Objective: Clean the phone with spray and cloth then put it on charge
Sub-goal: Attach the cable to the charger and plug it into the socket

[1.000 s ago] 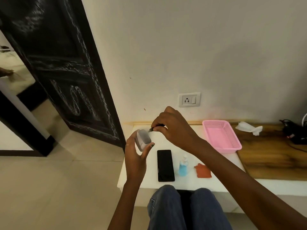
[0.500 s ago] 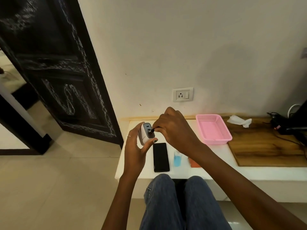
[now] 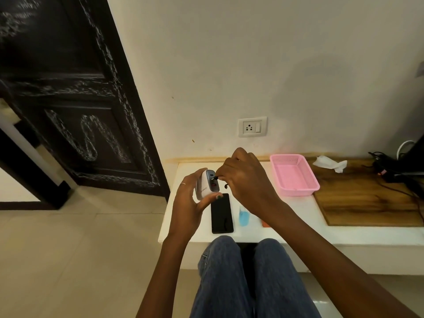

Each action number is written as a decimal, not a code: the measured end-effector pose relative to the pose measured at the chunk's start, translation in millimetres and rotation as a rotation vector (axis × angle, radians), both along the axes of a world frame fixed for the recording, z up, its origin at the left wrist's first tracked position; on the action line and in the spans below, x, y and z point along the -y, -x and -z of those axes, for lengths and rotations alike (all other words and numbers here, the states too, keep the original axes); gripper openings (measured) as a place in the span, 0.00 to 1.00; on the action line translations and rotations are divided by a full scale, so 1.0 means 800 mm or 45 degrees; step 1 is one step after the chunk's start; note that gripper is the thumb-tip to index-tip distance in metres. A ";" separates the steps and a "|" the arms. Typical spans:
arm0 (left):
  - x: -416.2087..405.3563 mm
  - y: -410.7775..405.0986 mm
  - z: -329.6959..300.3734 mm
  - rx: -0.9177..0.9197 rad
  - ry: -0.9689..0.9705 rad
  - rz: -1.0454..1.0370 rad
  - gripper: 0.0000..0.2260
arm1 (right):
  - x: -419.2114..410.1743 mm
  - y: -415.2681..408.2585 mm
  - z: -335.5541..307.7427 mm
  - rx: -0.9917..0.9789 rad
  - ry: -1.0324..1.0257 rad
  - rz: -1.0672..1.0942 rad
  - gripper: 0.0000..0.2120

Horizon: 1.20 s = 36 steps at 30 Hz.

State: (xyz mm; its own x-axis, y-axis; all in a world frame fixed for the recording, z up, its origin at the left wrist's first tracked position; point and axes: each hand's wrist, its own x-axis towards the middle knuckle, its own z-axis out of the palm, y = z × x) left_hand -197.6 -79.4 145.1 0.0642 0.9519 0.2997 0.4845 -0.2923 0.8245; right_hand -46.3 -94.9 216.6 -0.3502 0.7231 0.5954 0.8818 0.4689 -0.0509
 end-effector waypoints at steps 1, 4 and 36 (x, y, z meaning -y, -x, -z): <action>0.000 0.001 -0.001 -0.015 -0.004 0.004 0.33 | 0.001 0.000 0.000 -0.005 0.000 0.007 0.10; -0.003 0.002 -0.003 -0.046 -0.005 0.021 0.32 | 0.002 -0.001 0.001 -0.013 0.014 0.020 0.10; -0.011 -0.005 -0.012 -0.185 0.045 0.122 0.29 | -0.010 -0.009 0.032 -0.415 0.351 0.019 0.06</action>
